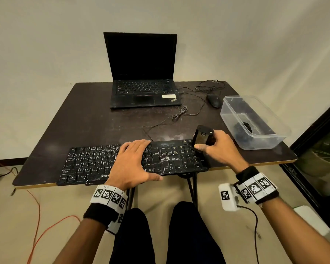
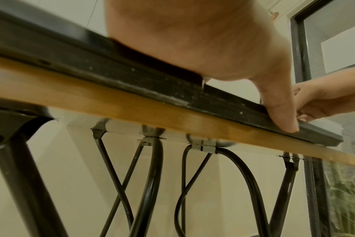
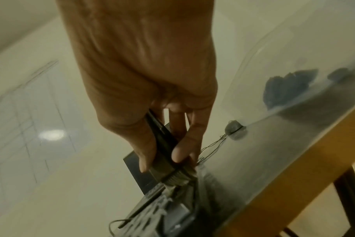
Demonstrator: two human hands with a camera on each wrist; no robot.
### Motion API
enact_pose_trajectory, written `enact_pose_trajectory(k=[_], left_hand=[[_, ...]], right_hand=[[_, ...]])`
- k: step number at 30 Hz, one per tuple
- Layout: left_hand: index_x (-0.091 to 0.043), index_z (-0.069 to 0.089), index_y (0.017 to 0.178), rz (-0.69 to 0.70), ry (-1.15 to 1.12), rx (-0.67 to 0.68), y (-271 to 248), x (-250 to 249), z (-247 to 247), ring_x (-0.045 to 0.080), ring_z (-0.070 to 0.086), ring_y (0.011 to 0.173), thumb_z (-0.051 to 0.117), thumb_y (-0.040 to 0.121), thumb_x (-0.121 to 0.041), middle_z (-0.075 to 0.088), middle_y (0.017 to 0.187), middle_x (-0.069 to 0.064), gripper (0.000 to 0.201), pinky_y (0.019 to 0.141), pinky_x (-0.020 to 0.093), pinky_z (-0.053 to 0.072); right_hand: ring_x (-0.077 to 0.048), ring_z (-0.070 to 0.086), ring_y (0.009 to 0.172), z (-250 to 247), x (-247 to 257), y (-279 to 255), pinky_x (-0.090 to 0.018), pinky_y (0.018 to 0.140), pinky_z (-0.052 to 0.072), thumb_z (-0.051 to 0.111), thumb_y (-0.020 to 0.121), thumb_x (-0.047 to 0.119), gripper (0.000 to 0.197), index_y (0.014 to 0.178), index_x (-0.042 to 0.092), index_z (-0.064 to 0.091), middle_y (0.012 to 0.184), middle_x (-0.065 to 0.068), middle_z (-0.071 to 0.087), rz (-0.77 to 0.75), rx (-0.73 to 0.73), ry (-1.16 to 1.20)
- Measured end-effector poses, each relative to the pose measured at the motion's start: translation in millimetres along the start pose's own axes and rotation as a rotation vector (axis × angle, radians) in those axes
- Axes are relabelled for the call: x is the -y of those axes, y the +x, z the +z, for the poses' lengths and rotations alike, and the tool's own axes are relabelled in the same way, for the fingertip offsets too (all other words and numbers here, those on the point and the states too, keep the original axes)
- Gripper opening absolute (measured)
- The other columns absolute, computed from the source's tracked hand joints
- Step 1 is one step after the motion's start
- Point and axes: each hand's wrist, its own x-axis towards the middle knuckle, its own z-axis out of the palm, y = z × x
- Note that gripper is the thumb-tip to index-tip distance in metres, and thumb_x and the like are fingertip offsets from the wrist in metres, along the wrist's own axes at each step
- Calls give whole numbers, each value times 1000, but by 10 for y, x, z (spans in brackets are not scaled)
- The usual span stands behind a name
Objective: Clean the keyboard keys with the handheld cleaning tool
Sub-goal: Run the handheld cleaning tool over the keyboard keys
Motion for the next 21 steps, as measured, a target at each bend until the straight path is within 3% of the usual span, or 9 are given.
enact_pose_trajectory(k=[3,7,9,11,15,19,21], left_hand=[[-25,41,157,-5,-1,-6,-3,-5,2,11,37,147,65,50,-97,46,158,-9,131,130,37,13],[-25,40,157,3,11,-6,22,-75,31,12,37,148,65,49,-98,46,158,-8,132,130,37,13],[-25,39,158,-1,21,0,37,-104,41,11,35,149,63,49,-99,45,159,-9,133,130,37,12],[-25,37,158,-4,30,12,44,-117,49,11,34,150,62,49,-99,43,160,-9,135,131,38,11],[-24,35,160,-14,31,21,61,-146,69,11,32,151,62,51,-100,41,162,-9,135,131,39,9],[-24,32,161,-18,50,30,78,-163,78,11,30,153,59,52,-100,39,163,-9,136,132,38,7],[-24,32,161,-24,44,30,75,-174,91,11,29,153,60,51,-100,38,164,-9,136,132,38,6]], right_hand=[[-20,76,85,6,-4,15,-45,80,64,90,83,31,36,115,22,77,98,1,81,25,128,100],[-17,69,97,75,5,-22,-37,92,55,88,83,36,30,108,24,77,99,10,76,37,-99,0],[-17,71,96,120,29,-27,-38,94,57,89,82,37,30,108,25,77,99,11,76,55,-49,7],[-17,75,94,94,-3,22,-48,90,63,91,79,38,32,106,28,77,100,10,80,73,26,58],[-22,73,103,22,-41,99,-46,97,58,89,81,37,27,101,26,75,106,4,80,67,-83,23],[-22,77,91,17,-5,102,-49,85,64,91,80,34,25,98,30,75,99,7,80,81,71,47],[-21,78,91,-3,-44,143,-51,85,65,91,70,48,38,100,31,76,99,8,80,106,24,83]])
